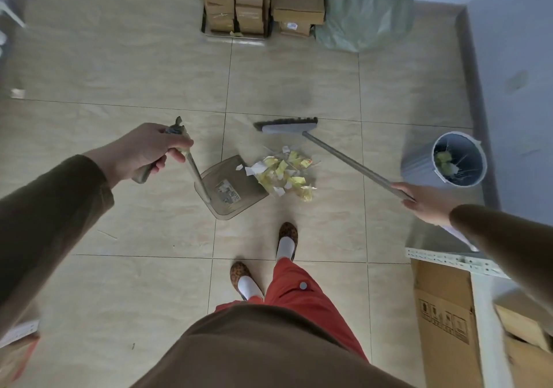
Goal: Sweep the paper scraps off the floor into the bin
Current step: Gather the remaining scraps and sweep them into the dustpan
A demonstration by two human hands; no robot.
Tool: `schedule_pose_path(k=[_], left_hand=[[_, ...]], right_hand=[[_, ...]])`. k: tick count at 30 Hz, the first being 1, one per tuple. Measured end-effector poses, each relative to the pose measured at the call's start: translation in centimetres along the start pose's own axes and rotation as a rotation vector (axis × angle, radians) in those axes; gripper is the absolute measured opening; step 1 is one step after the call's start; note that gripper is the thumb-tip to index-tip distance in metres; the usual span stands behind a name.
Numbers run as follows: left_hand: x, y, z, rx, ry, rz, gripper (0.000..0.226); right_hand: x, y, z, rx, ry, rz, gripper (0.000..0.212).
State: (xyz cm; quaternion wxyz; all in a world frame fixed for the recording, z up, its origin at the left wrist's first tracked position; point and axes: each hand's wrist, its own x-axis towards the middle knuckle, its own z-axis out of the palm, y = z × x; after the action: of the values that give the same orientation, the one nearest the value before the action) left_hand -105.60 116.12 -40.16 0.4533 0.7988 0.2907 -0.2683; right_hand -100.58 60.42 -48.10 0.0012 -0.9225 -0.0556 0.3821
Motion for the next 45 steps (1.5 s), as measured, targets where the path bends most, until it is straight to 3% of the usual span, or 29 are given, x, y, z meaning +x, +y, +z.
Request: schedule_pose_path(k=[5, 9, 13, 18, 23, 27, 35, 38, 45], left_hand=[[0.3, 1.8, 0.8, 0.080, -0.035, 0.042, 0.020], [0.9, 3.3, 1.9, 0.103, -0.060, 0.071, 0.022], [1.8, 4.5, 2.9, 0.106, -0.055, 0.082, 0.023], [2.5, 5.0, 2.6, 0.108, -0.046, 0.064, 0.021], [2.5, 4.1, 1.9, 0.075, -0.083, 0.003, 0.038], [2.0, 2.8, 1.9, 0.067, -0.129, -0.033, 0.046], [0.4, 1.7, 1.9, 0.188, -0.149, 0.078, 0.035], [-0.4, 1.6, 2.6, 0.201, -0.178, 0.090, 0.036], [-1.7, 1.1, 6.6, 0.044, -0.142, 0.067, 0.034]], right_hand=[[0.5, -5.5, 4.2, 0.494, -0.043, 0.185, 0.028], [2.9, -12.7, 7.3, 0.813, -0.136, 0.295, 0.035], [1.2, -15.3, 10.1, 0.736, -0.271, 0.213, 0.034], [-1.4, -10.8, 8.4, 0.449, -0.332, 0.055, 0.040], [-3.0, -4.6, 6.4, 0.168, -0.245, -0.070, 0.059], [-4.5, -0.4, 6.0, 0.147, -0.161, -0.057, 0.058], [-8.5, -2.5, 10.3, 0.585, -0.108, 0.236, 0.038], [-7.6, -6.3, 12.1, 0.811, -0.117, 0.307, 0.029], [-5.5, -19.2, 15.3, 1.252, -0.222, 0.410, 0.034]])
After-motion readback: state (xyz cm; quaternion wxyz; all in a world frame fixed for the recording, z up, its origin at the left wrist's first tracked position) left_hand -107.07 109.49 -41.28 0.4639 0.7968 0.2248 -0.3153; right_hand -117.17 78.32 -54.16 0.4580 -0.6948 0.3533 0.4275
